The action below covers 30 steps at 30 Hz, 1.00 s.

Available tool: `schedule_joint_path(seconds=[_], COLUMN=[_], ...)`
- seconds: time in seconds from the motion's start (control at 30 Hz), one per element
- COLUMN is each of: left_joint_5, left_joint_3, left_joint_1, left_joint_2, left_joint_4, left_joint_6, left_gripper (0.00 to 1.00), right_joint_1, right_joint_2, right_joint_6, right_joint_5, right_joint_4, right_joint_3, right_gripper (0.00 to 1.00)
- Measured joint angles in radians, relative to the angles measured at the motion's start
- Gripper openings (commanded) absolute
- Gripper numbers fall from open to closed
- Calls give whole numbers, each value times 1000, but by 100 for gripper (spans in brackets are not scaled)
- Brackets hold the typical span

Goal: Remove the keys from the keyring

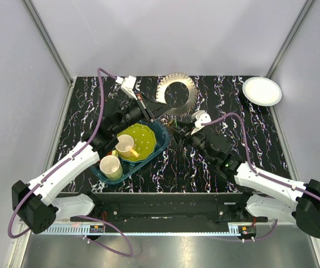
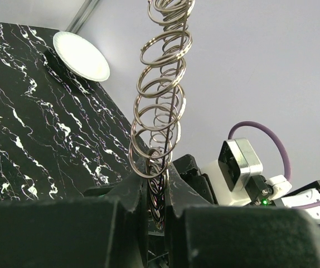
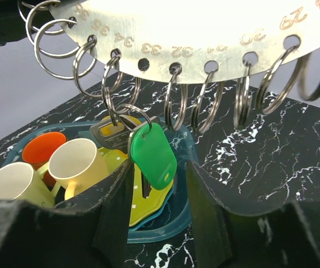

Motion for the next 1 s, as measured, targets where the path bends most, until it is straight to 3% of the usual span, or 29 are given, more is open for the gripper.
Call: schedule_joint_path(seconds=[0.1,0.23,0.63,0.83,1.0], left_joint_5=[0,-3,-22,-23,-24], left_joint_3=[0,0,0,0,0], left_joint_1=[0,0,0,0,0], left_joint_2=[0,0,0,0,-5], left_joint_4=[-6,-23,-41,-42,-42], left_joint_6=[5,11,37,33,24], left_gripper=[0,0,0,0,0], right_joint_1=[6,12,23,25,27], right_joint_2=[-4,-21,-47,-39,0], right_joint_6=[-26,-48,-88,-92,-92], right_joint_5=[24,50,94,92,91], right_joint_4=[-1,-2,-21,-16,13], right_joint_3=[0,0,-1,-1,-1], right_gripper=[40,39,40,48,48])
